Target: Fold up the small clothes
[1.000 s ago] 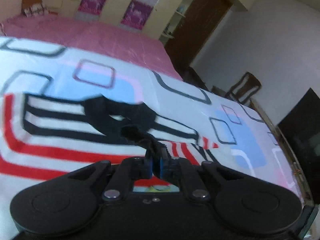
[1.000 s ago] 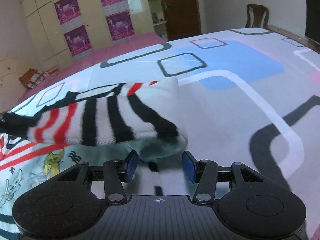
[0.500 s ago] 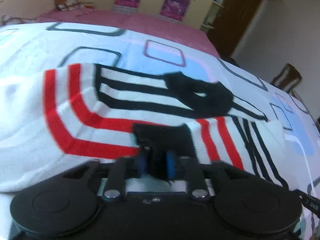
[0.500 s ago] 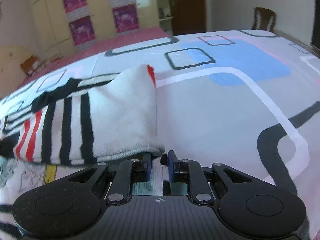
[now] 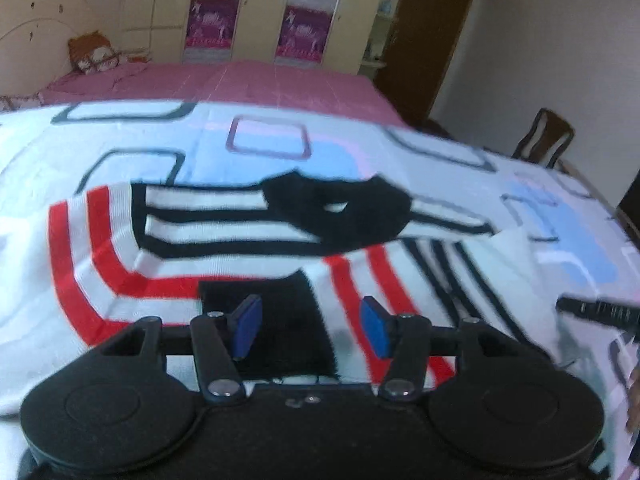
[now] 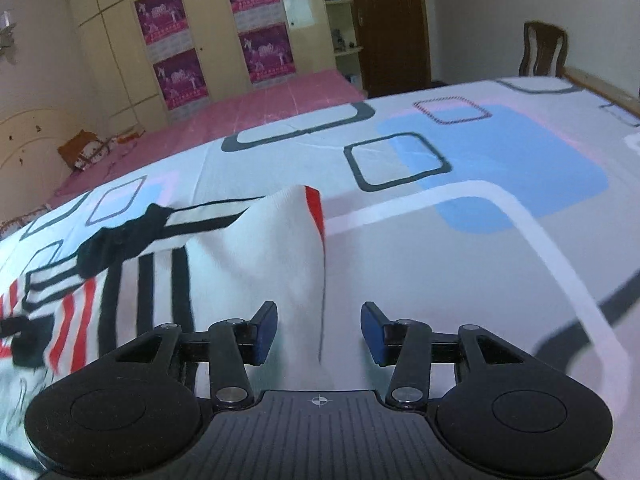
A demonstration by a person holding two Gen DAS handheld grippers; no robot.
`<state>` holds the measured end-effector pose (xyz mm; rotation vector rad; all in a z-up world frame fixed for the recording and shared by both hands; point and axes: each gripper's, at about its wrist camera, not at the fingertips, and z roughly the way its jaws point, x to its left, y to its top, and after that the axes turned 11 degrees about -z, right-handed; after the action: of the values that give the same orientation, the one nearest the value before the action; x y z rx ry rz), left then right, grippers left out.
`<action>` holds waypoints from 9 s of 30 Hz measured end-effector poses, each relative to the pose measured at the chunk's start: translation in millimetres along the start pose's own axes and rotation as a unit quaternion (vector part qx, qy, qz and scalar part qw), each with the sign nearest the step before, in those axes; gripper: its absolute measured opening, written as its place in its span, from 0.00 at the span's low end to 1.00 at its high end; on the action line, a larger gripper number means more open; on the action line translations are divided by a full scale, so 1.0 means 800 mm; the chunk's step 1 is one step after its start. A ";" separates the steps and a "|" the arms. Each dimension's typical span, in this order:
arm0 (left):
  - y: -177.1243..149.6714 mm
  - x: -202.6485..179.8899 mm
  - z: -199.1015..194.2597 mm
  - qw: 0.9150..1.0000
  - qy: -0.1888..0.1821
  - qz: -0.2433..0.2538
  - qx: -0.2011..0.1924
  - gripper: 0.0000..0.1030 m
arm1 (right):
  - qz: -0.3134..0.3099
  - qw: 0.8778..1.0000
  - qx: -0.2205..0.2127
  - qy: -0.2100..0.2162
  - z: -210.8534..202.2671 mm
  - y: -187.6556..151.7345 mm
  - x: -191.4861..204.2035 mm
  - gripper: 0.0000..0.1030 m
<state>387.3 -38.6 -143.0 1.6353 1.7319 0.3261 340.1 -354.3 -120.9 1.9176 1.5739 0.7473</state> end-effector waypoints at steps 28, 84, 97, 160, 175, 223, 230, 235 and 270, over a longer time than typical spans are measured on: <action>-0.015 0.007 0.010 0.999 0.044 0.019 0.011 0.50 | -0.075 0.996 -0.033 0.023 0.061 0.058 0.026 0.11; -0.013 0.410 -0.202 0.904 0.208 -0.360 -0.100 0.71 | -0.208 0.966 0.021 0.150 0.061 -0.020 0.349 0.40; -0.005 0.444 -0.190 0.892 0.221 -0.358 -0.165 0.09 | -0.222 0.966 0.013 0.128 0.061 -0.024 0.358 0.40; -0.020 0.119 -0.050 0.981 0.161 0.078 -0.069 0.37 | -0.073 0.993 -0.038 0.086 0.002 0.027 0.190 0.06; -0.015 0.146 -0.060 0.994 0.106 -0.007 -0.017 0.25 | -0.001 0.995 0.019 0.094 0.001 -0.012 0.108 0.26; 0.102 0.192 0.041 0.982 0.103 -0.145 -0.065 0.13 | -0.075 0.993 -0.019 0.092 0.022 0.023 0.118 0.15; 0.101 0.182 0.039 0.983 0.127 -0.113 -0.072 0.25 | -0.084 0.994 0.017 0.061 0.044 0.010 0.101 0.14; 0.096 0.172 0.000 0.985 0.119 -0.091 -0.086 0.29 | -0.080 0.995 -0.025 0.052 0.016 0.021 0.094 0.15; -0.013 0.079 -0.027 0.994 0.110 0.000 -0.011 0.40 | -0.207 0.976 0.015 0.071 0.031 -0.015 0.152 0.19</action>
<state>370.0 25.5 -154.7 1.6325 1.8833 0.5420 369.5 -234.0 -137.3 1.5040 1.9966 0.6895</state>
